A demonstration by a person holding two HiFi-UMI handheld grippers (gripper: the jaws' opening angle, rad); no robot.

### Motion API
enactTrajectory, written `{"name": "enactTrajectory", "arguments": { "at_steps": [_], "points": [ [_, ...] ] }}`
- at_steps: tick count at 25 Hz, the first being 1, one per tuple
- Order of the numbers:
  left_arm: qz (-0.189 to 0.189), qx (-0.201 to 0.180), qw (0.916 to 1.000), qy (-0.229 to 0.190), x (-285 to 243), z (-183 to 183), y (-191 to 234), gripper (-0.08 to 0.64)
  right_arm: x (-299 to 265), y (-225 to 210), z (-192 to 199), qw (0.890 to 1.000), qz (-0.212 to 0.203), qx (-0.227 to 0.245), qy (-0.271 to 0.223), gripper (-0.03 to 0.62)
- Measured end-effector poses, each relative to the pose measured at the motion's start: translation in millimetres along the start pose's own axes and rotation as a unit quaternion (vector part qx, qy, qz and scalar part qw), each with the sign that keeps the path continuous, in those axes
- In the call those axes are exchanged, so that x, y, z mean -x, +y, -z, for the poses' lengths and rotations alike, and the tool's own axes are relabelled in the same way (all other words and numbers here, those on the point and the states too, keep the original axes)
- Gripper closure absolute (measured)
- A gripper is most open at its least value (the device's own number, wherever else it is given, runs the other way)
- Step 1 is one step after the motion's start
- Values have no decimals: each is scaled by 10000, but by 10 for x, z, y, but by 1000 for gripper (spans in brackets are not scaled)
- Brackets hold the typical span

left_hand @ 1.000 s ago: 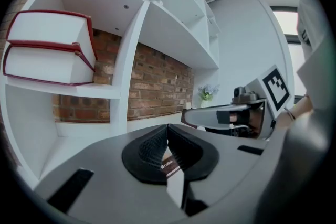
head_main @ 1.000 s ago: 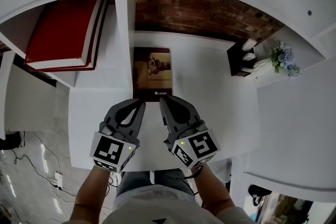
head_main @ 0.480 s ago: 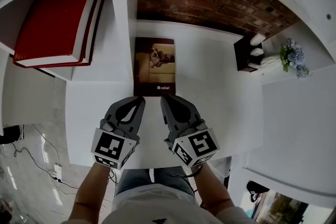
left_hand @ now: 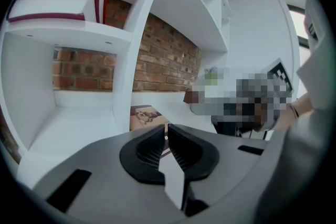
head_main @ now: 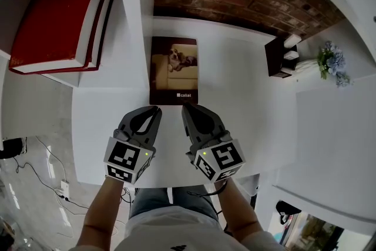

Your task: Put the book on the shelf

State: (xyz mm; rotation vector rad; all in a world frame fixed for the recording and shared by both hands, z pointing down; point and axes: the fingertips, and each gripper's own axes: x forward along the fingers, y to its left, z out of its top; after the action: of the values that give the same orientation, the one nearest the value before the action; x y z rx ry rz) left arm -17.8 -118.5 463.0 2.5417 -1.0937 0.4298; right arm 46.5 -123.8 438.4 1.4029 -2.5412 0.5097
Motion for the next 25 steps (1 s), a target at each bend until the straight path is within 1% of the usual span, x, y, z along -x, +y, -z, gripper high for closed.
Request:
{"name": "enactTrajectory", "arguments": {
  "at_steps": [4,8,16,18,22,25],
  "points": [
    [-125,104,9998,127,-45,88,93,545,-7,-59,102,9999,33,9,119,578],
    [-251,120,9993,243,-111,177,192,543,-23,-124,240,9996,38,-34,275,557],
    [-350,142,9966,727,-213,483,302,474,-37,-263,473,9982,103,-19,592,524],
    [-391,109,9958,822,-236,542,324,452,-41,-300,517,9979,129,-19,642,520],
    [-479,-52,9936,1018,-279,651,359,434,-48,-360,602,9969,146,15,774,502],
    [-476,-150,9921,1147,-317,709,377,419,-55,-403,660,9960,155,33,874,491]
  ]
}}
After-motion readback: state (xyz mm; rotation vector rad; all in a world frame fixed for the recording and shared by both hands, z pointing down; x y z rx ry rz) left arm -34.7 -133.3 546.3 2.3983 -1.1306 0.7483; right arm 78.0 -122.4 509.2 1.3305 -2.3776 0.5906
